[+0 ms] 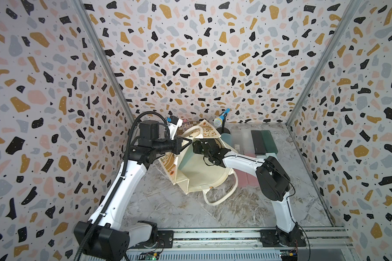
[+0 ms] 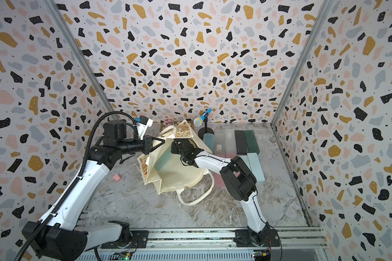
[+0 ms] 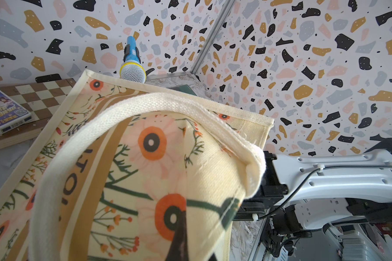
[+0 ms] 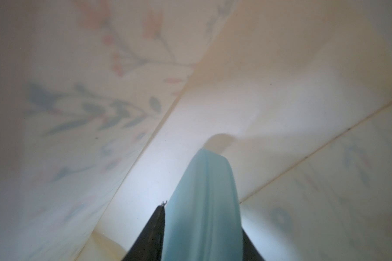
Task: Take out the pencil case from the canvas bag
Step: Pick up the pencil case from the canvas bag.
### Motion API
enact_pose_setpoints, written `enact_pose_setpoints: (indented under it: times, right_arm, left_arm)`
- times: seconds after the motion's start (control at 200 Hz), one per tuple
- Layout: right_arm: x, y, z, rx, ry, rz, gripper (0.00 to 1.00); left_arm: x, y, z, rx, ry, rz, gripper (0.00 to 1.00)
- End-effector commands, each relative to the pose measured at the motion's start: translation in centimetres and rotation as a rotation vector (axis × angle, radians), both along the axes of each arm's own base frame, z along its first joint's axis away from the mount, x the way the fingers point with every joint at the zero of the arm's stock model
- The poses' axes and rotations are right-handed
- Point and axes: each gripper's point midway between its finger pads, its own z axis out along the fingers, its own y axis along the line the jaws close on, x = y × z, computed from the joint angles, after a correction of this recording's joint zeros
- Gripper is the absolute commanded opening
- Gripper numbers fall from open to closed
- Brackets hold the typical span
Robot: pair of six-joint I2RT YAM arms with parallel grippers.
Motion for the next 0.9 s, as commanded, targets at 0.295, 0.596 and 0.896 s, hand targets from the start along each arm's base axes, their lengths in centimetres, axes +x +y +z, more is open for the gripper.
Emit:
enact_pose_setpoints:
  times: [0.295,0.596,0.896]
  right_arm:
    - [-1.5,0.3,7.4,0.095,-0.150,0.056,0.21]
    - [-7.1,3.8,10.7,0.021,-0.377,0.329,0.14]
    - [-10.2,3.1,13.1,0.023,-0.487,0.418,0.14]
  left_arm:
    - [0.8,0.9,1.9,0.010,-0.054,0.064,0.00]
    - [3.5,4.5,0.2,0.055,0.027,0.280,0.00]
    - [4.3,6.1,-0.3,0.071,0.049,0.360,0.00]
